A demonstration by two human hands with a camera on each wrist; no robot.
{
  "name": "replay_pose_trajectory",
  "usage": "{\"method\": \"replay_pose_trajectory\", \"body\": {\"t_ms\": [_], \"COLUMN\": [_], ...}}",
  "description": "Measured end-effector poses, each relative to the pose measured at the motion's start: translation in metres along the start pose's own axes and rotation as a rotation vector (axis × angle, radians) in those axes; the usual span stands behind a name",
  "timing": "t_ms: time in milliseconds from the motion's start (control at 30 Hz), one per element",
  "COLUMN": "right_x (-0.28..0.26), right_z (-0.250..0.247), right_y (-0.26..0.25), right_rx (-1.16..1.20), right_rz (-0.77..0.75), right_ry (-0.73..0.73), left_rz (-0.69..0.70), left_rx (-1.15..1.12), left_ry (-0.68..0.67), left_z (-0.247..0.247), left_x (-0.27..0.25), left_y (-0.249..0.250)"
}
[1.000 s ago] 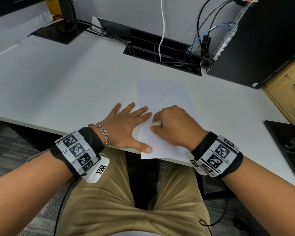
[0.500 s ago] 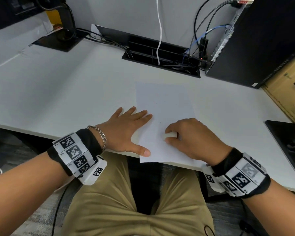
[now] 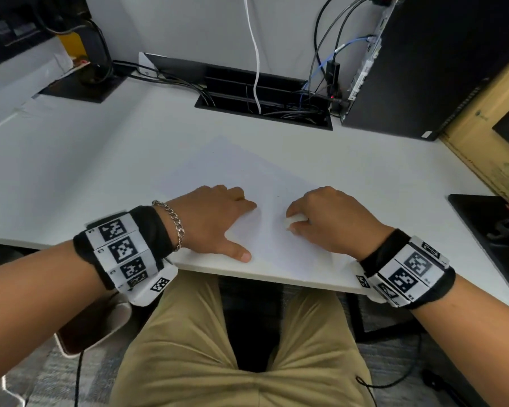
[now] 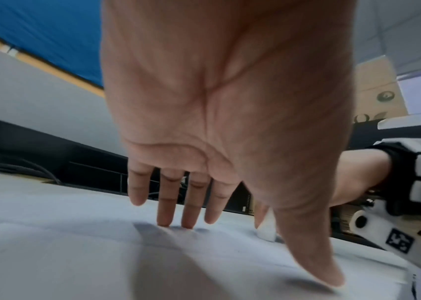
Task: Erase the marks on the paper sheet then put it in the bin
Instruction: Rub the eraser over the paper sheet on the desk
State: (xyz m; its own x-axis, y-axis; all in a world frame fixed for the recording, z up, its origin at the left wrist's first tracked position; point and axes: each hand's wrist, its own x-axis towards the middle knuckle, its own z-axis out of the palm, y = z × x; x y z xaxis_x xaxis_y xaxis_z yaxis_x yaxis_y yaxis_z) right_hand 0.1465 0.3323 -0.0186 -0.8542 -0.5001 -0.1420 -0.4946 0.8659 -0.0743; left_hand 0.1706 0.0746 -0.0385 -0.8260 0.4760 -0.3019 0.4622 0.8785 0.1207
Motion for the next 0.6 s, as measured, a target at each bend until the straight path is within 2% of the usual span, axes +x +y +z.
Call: {"method": "replay_pose_trajectory", "body": {"t_ms": [100,200,400,600], "right_x": [0.002,0.003,-0.002,-0.010], "right_z": [0.000,0.000,0.000,0.006], "right_y": [0.000,0.000,-0.004,-0.021], "right_rx": [0.002,0.001,0.020,0.036], "right_rz": [-0.004,-0.017,-0.020,-0.109], "right_ry": [-0.007,-0.007,-0.010,-0.027], "left_rz": [-0.005,0.031,0.084,0.084], "left_rx": [0.072,-0.031,-0.085,-0.048], "left_ry": [-0.016,-0.003,-0.250,-0.289], "left_z": [-0.010,-0.021,-0.024,-0.024], "left_x": [0.005,0.018,0.043,0.045], "left_y": [0.009,0.010,0.000,0.001]}}
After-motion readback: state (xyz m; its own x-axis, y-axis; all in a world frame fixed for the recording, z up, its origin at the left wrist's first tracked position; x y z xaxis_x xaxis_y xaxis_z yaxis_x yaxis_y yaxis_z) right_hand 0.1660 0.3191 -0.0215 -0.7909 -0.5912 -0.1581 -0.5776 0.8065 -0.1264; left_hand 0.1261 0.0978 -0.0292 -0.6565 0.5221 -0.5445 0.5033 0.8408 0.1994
